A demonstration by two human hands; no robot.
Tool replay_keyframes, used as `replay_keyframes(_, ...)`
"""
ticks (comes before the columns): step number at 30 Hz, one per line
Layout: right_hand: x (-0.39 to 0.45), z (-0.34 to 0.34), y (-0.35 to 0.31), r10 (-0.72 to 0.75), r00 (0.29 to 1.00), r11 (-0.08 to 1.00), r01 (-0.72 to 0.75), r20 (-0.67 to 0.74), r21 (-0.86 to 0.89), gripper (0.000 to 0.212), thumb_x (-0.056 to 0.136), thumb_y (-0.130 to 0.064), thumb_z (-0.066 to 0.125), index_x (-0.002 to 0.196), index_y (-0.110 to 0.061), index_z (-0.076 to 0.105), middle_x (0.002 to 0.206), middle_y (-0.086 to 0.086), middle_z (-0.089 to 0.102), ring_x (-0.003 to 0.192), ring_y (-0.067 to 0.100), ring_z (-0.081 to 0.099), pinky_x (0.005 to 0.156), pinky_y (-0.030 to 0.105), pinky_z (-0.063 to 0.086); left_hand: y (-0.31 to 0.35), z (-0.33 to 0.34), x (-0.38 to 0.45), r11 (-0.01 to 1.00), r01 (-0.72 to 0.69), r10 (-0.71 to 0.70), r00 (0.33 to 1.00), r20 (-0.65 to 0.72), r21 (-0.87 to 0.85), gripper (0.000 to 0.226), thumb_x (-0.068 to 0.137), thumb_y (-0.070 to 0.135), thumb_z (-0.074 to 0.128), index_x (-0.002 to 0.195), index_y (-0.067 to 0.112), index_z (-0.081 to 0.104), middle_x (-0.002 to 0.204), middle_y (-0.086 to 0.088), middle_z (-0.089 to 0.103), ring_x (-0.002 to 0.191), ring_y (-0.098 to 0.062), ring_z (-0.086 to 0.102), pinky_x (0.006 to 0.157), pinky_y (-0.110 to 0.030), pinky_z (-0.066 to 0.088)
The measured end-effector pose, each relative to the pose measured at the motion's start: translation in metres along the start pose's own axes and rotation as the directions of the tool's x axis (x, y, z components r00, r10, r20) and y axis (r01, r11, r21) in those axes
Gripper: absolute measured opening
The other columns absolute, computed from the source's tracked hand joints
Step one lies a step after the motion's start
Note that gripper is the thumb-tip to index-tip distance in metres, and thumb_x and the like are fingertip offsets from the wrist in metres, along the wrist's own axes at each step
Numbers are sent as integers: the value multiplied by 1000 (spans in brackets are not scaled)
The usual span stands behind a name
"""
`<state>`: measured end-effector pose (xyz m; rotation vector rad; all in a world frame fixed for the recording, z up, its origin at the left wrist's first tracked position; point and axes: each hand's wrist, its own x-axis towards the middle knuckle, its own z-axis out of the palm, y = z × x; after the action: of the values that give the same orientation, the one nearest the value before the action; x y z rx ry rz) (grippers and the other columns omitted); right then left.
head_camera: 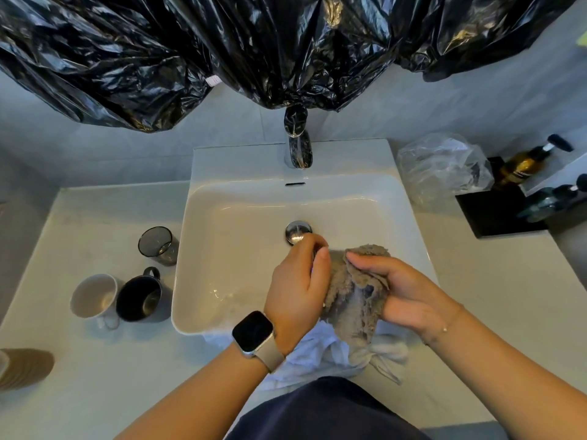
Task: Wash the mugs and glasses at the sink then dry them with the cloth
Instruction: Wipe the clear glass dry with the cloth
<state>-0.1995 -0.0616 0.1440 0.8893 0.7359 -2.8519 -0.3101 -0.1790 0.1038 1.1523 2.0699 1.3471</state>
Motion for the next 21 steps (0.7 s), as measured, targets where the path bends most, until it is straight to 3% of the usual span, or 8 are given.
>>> replay_keyframes(4, 0, 0, -1, -206, 978, 948, 192, -30, -255, 34, 81, -7, 67, 114, 1, 68, 114, 26, 66, 105, 34, 64, 94, 46, 54, 4, -6, 13, 997, 60, -53, 993, 109, -58, 40, 95, 60, 27, 107, 30, 52, 84, 3, 62, 76, -12, 58, 69, -34, 47)
replay_keyframes(6, -4, 4, 3, -425, 905, 657, 333, 33, -677, 16, 77, -5, 76, 81, -21, 78, 77, 6, 74, 73, 19, 70, 63, 32, 59, 16, -13, 26, 888, 357, -280, 920, 274, -289, 53, 92, 68, 34, 106, 26, 62, 86, -3, 68, 74, -15, 61, 65, -33, 50)
replay_keyframes(8, -6, 5, 8, -488, 852, 364, 395, 189, -843, 25, 79, -8, 79, 79, -33, 75, 66, -5, 71, 57, 12, 67, 53, 26, 53, 23, -23, 32, 680, 592, -381, 789, 482, -432, 56, 93, 67, 39, 96, 21, 72, 77, -5, 68, 62, -16, 59, 51, -25, 43)
replay_keyframes(10, -6, 7, 12, -525, 815, 323, 457, 245, -829, 22, 79, -10, 80, 89, -29, 75, 72, 2, 72, 60, 18, 68, 54, 35, 57, 26, -26, 32, 626, 620, -402, 776, 485, -473, 58, 96, 60, 43, 102, 10, 71, 82, -16, 70, 63, -21, 63, 50, -24, 45)
replay_keyframes(14, -3, 15, 9, -461, 881, 604, 399, 106, -690, 21, 76, -14, 80, 97, -17, 77, 86, 13, 75, 77, 32, 72, 63, 38, 60, 24, -16, 21, 732, 403, -375, 912, 169, -549, 59, 90, 54, 48, 108, 0, 60, 99, -25, 67, 79, -30, 63, 65, -39, 52)
replay_keyframes(17, 2, 19, 0, -108, 993, 985, 113, 47, -130, 51, 73, -12, 73, 122, -1, 65, 112, 17, 68, 100, 27, 68, 87, 36, 56, 13, -13, 6, 952, 81, -95, 995, -32, -294, 41, 92, 54, 45, 100, 15, 55, 88, -13, 63, 80, -32, 60, 74, -51, 51)
replay_keyframes(19, 3, 18, -5, -66, 998, 997, 66, 13, -35, 58, 74, -11, 69, 129, 4, 58, 116, 20, 64, 101, 28, 65, 91, 36, 54, 5, -14, 1, 966, 4, -4, 1000, -1, -258, 41, 94, 54, 42, 108, 18, 53, 92, -7, 65, 85, -28, 63, 76, -50, 51)
replay_keyframes(21, -1, 20, -3, -189, 982, 930, 183, 15, -318, 38, 80, -6, 67, 115, 8, 65, 103, 21, 68, 89, 26, 67, 78, 35, 57, 4, -18, 4, 941, 64, -43, 997, 69, -333, 41, 93, 57, 43, 111, 22, 53, 95, -8, 66, 84, -30, 63, 72, -48, 53)
